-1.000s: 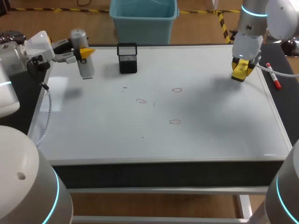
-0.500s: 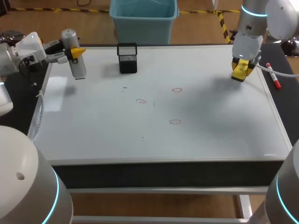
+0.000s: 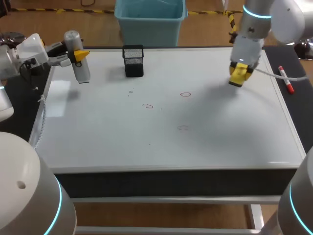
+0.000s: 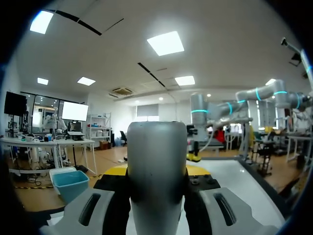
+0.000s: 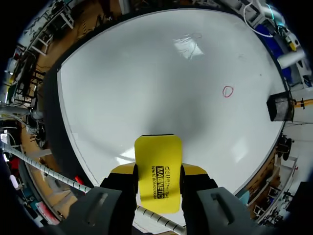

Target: Pick up the inspection probe, press it on each red-marked spot on the whiteboard one by one, put down the probe, pick up the eraser, and wipe off all the red marks.

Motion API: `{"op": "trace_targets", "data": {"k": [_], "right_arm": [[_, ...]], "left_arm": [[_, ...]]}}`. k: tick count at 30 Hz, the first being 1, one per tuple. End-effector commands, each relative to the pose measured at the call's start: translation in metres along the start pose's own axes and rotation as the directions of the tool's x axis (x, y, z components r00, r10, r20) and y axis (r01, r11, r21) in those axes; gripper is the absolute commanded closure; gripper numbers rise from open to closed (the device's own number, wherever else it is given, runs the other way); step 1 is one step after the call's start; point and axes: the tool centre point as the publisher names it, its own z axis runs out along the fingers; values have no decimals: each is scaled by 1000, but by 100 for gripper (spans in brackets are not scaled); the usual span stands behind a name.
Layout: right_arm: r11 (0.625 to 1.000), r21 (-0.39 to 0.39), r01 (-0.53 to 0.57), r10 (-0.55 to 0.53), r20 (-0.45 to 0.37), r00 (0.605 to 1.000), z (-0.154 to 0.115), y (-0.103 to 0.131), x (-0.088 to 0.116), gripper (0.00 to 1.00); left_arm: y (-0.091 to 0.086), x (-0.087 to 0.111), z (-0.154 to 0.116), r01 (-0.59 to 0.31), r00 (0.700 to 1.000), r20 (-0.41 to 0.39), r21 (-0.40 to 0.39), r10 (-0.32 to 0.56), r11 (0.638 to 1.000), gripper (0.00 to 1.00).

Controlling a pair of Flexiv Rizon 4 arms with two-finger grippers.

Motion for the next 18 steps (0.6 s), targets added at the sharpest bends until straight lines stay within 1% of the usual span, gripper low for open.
{"op": "trace_targets", "data": {"k": [1,4,8,12,14,18], "right_arm": [[998,45,40,-41,21,999,-6,46,-8,100],[996,37,78,-79,29,996,-5,73,-26,100],[983,37,181,-181,19,983,-2,109,-54,100],[965,84,250,-246,-50,968,-2,146,-83,100],[949,104,297,-290,-76,954,-3,165,-100,100],[923,119,365,-354,-102,930,1,190,-125,100]], "left_arm": [[0,-1,1,0,1000,-2,2,0,1000,100],[0,-1,1,0,1000,-2,2,0,1000,100],[0,-1,1,0,1000,-2,2,0,1000,100],[0,-1,1,0,1000,-2,2,0,1000,100],[0,-1,1,0,1000,-2,2,0,1000,100],[0,-1,1,0,1000,-2,2,0,1000,100]]}}
